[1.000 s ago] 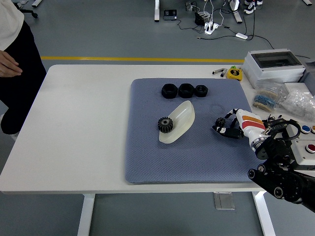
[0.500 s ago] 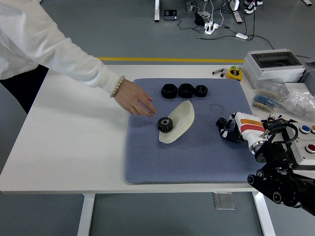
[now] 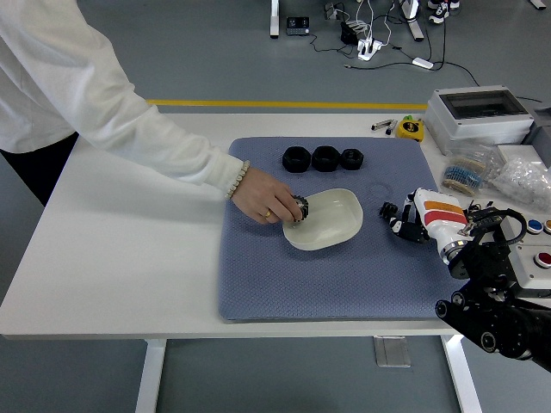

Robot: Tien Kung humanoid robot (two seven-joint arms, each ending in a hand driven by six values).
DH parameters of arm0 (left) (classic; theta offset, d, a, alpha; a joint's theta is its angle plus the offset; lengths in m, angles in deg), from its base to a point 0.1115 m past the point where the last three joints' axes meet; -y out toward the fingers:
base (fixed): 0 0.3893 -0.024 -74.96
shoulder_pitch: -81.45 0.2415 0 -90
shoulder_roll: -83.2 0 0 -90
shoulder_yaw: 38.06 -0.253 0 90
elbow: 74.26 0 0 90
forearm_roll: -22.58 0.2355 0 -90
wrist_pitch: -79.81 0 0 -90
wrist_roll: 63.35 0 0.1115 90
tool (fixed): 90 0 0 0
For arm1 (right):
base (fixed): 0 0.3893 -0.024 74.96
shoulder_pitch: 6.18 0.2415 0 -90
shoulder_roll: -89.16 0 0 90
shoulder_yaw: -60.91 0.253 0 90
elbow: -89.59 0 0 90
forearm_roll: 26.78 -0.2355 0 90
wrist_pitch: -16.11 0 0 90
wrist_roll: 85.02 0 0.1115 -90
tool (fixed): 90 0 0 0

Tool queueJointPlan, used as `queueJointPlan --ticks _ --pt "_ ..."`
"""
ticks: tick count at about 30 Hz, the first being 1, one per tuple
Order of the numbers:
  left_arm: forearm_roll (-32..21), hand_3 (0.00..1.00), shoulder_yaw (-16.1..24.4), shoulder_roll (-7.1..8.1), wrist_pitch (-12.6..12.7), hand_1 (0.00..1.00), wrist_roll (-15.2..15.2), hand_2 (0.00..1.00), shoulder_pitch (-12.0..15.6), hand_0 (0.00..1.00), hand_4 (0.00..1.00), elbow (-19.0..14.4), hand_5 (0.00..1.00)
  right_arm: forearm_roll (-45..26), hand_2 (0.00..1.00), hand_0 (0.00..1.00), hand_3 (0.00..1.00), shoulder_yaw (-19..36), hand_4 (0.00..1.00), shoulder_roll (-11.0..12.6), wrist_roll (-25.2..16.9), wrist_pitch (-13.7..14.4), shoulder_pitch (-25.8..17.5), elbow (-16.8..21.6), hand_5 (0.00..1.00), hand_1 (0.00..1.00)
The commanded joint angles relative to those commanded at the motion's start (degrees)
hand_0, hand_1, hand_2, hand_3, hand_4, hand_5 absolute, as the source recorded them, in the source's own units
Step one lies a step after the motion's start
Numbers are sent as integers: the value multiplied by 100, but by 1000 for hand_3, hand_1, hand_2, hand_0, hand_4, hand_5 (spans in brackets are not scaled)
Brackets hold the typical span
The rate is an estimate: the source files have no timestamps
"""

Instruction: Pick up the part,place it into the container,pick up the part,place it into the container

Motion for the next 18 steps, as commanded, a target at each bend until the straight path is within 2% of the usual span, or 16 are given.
queueJointPlan --ticks 11,12,17,18 --pt "16 640 9 9 -11 699 -3 737 15 688 660 1 654 117 117 2 246 475 660 228 22 0 -6 132 459 22" --pt "20 640 12 7 -11 699 -1 736 16 688 660 1 654 101 143 2 310 500 716 236 16 0 -17 150 416 38" --pt "40 640 24 2 -8 699 0 736 23 688 660 2 654 -137 143 2 310 603 716 263 -113 0 -74 348 416 38" --pt "50 639 29 2 -8 698 0 735 25 688 661 2 654 -180 371 135 525 615 744 262 -149 0 -76 393 491 245"
